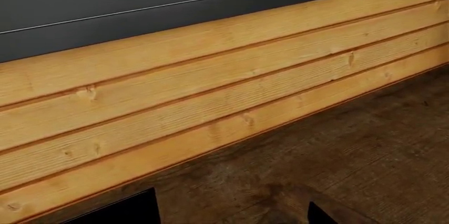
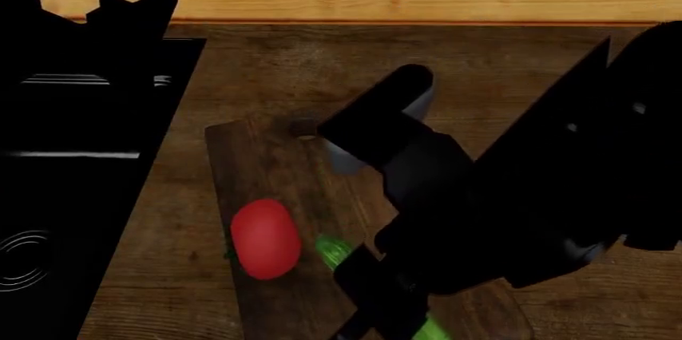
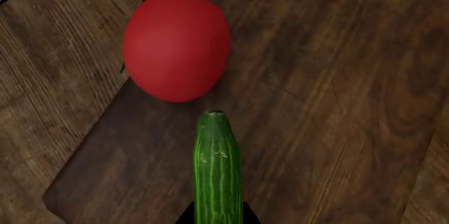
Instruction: Pick the vegetables from the sink and place them on the cutting board.
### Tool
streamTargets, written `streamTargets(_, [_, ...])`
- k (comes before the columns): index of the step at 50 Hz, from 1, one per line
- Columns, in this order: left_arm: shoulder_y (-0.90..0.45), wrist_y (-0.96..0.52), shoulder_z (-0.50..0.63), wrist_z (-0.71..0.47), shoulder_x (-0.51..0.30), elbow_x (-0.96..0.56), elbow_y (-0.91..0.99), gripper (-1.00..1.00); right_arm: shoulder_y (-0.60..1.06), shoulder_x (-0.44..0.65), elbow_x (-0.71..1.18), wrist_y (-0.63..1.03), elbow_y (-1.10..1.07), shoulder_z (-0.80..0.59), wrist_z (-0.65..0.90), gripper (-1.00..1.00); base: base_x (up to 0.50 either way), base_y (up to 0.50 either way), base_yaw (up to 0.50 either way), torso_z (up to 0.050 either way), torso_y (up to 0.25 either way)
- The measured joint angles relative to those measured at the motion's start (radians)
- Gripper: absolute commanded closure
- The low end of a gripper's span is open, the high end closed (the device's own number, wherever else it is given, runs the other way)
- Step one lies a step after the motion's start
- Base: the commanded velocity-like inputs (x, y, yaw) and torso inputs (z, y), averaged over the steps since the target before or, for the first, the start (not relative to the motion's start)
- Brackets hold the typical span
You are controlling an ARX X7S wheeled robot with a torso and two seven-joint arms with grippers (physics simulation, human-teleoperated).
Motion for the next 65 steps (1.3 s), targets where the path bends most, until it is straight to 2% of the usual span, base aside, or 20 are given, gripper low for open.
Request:
streamTargets(25, [-0.002,-0.001,0.001,-0.004,-0.001,-0.004,0.0,-1.0,-0.04,0.009,0.015,-0.029,-0.031,-0.006,0.046,1.0,0.0,0.0,0.0,0.0,0.0])
streamTargets(26, [-0.002,-0.001,0.001,-0.004,-0.001,-0.004,0.0,-1.0,-0.041,0.009,0.014,-0.029,-0.032,-0.006,0.046,-1.0,0.0,0.0,0.0,0.0,0.0])
streamTargets(45, [-0.003,-0.001,0.003,-0.006,-0.002,-0.004,-0.001,-1.0,-0.028,0.01,0.018,-0.023,-0.039,-0.013,0.026,-1.0,0.0,0.0,0.0,0.0,0.0])
streamTargets(65, [-0.01,0.011,0.004,-0.001,0.0,0.01,-0.007,-1.0,0.114,0.042,0.026,-0.004,-0.004,0.036,0.006,-1.0,0.0,0.0,0.0,0.0,0.0])
